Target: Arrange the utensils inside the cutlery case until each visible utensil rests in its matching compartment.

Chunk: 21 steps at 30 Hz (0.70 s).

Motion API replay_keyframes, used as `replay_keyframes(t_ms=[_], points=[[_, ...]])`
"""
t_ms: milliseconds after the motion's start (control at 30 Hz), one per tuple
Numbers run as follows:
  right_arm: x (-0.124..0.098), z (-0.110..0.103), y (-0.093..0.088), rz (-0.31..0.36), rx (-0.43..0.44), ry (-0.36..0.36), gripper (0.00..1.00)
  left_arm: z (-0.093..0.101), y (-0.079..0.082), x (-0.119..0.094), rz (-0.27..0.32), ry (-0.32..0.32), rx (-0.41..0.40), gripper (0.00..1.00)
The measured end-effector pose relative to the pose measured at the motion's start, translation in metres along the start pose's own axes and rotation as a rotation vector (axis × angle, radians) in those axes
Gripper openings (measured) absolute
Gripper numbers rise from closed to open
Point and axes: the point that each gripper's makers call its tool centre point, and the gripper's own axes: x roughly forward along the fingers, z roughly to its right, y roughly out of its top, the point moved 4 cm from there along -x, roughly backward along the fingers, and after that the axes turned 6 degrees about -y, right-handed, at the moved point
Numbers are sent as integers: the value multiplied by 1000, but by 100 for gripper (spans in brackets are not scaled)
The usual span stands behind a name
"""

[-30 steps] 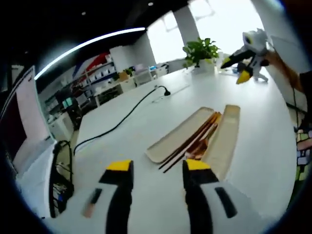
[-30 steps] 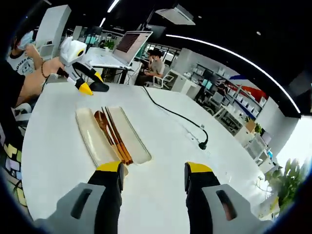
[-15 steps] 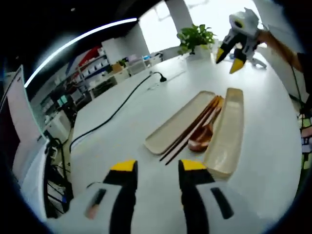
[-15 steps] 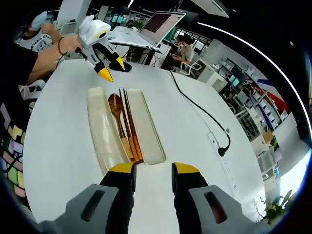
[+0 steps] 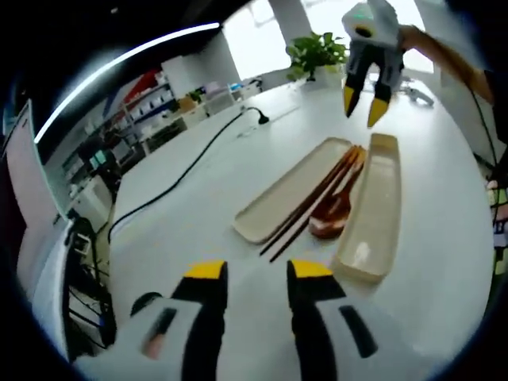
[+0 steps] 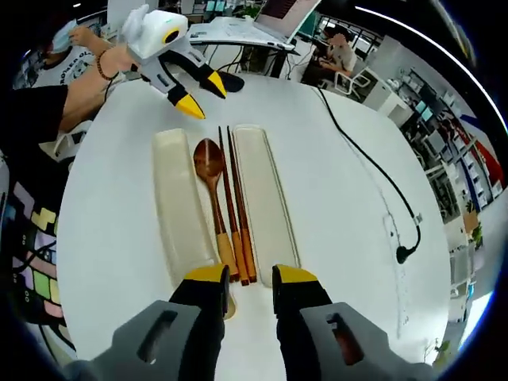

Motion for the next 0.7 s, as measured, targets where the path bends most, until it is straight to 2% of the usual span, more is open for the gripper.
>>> replay_keyframes(t_ms=[100,200,300,400,533,600,700], points=[[8,-1,2,-19,-5,28,19,2,-3,4,-10,-9,-2,27],[13,6,6,-15,8,0,11,2,-5,7,-12,-15,-12,27],[17,5,8,-4,-5,32,15,2,-7,9,-17,-16,-20,27],[22,1,6,-37,-18,70,15,1,-7,10,-11,-21,-31,27],[28,-1,5,-48,-5,91,15,1,-7,11,-8,-10,-37,27],[31,-6,2,-77,21,112,13,2,-8,13,-2,-20,-46,26],[33,-9,2,-81,18,123,12,2,-10,18,-9,-31,-54,25]])
